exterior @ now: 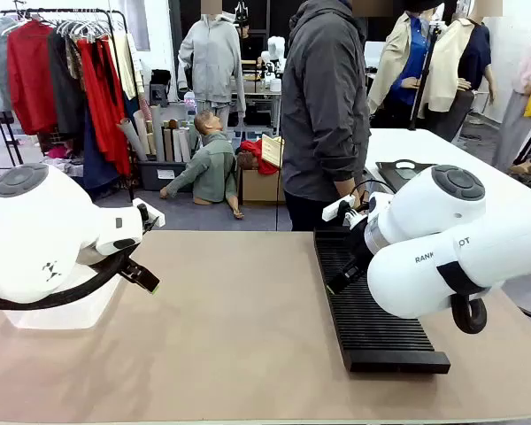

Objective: Sort PCBs into racks and boxes based on the side picked up.
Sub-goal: Pick up the Blank PCB handed by the Human.

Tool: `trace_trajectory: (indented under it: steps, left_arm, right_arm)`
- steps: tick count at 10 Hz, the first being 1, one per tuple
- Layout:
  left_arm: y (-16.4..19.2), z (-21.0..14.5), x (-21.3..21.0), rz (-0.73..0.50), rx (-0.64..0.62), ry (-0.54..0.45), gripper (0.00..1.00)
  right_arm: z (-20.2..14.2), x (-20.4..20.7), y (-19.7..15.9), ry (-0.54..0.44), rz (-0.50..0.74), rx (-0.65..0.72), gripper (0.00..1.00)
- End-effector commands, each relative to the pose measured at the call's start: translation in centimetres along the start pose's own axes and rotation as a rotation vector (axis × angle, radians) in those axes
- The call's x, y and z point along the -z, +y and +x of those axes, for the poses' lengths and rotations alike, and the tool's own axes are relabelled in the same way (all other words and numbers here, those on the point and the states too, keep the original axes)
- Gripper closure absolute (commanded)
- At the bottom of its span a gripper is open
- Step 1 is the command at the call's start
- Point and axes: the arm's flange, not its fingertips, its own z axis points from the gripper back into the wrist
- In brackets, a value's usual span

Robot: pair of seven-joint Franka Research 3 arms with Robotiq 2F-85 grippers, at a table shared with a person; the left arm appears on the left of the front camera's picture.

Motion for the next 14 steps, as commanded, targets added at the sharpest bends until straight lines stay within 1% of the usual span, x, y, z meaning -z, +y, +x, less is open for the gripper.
trace_trajectory:
  steps: [1,14]
  left_arm:
    - [0.00,0.01,-0.02,0.000,0.000,0.000,0.00]
    - [0.00,0.00,0.00,0.000,0.000,0.000,0.00]
  right_arm:
    - [0.01,-0.01,0.00,0.000,0.000,0.000,0.00]
    - [-0.01,0.02,0.01,0.001,0.000,0.000,0.00]
